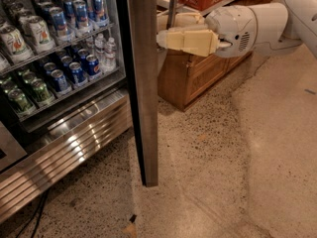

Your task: Open right fridge door

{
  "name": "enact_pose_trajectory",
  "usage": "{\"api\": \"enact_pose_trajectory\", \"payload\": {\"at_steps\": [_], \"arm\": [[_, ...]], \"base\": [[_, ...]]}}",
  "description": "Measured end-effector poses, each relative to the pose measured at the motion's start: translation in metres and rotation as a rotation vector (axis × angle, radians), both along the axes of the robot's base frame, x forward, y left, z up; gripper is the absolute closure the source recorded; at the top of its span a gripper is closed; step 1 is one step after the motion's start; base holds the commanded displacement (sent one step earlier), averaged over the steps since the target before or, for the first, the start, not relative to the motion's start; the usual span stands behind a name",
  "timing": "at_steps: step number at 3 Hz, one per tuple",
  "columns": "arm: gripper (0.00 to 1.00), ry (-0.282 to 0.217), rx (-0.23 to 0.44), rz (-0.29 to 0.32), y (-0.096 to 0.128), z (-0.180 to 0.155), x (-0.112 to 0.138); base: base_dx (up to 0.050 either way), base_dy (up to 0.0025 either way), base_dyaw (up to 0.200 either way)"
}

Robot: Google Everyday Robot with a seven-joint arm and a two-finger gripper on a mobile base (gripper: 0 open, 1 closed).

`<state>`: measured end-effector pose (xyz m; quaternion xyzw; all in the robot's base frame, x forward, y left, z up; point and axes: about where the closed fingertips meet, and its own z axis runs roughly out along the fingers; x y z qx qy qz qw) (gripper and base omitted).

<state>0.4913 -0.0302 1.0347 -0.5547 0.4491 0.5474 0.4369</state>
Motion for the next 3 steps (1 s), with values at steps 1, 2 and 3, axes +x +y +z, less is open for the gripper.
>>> {"api": "enact_pose_trajectory", "payload": {"at_steps": [1, 2, 3], "arm": [[0.86, 0.0, 0.0, 0.0, 0.0, 0.0, 0.0], [0.62, 0.0, 0.0, 0.0, 0.0, 0.0, 0.0], [0.39, 0.0, 0.0, 0.0, 0.0001, 0.0, 0.0]], "base": [[0.0, 0.0, 0.0], [0.0, 0.0, 0.0], [0.0, 0.0, 0.0]]}}
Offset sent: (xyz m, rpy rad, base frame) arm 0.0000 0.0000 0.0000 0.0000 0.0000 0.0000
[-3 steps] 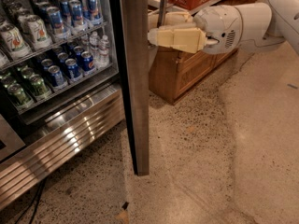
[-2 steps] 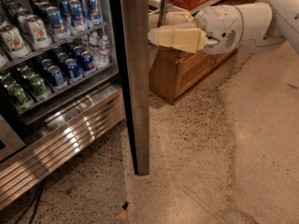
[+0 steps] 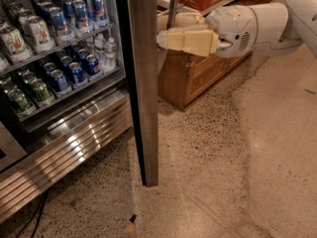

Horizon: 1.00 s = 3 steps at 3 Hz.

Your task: Open right fridge door

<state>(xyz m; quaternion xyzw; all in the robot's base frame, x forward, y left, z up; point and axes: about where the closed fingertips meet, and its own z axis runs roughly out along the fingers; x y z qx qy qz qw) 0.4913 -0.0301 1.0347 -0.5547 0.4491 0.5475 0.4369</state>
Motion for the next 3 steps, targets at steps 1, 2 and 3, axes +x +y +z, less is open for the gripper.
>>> {"api": "enact_pose_trajectory", "payload": {"at_steps": [1, 2, 3], "arm": [[0.16, 0.0, 0.0, 0.0, 0.0, 0.0, 0.0], [0.0, 0.0, 0.0, 0.0, 0.0001, 0.0, 0.0], [0.0, 0.0, 0.0, 0.0, -0.001, 0.0, 0.0014]], "base": [[0.0, 0.0, 0.0], [0.0, 0.0, 0.0], [0.0, -0.00005, -0.191]]}}
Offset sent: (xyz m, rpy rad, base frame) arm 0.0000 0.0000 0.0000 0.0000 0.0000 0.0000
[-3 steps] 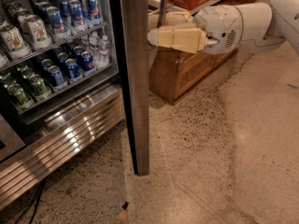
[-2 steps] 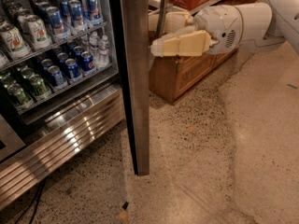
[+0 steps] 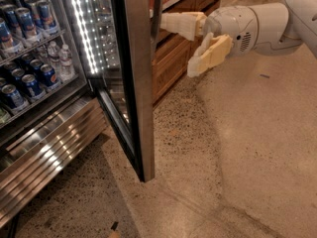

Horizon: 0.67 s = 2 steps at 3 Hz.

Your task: Open right fridge door

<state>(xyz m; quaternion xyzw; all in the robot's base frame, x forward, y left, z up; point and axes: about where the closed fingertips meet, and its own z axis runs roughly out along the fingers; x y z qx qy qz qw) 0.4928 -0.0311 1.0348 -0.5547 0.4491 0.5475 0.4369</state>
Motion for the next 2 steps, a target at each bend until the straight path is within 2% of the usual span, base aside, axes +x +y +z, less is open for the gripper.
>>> {"api": "enact_pose_trajectory", "payload": {"at_steps": [1, 2], "arm": [[0.0, 0.0, 0.0, 0.0, 0.0, 0.0, 0.0], [0.0, 0.0, 0.0, 0.0, 0.0, 0.0, 0.0]], "base": [[-0.05, 0.00008, -0.001], [0.0, 0.0, 0.0]]}}
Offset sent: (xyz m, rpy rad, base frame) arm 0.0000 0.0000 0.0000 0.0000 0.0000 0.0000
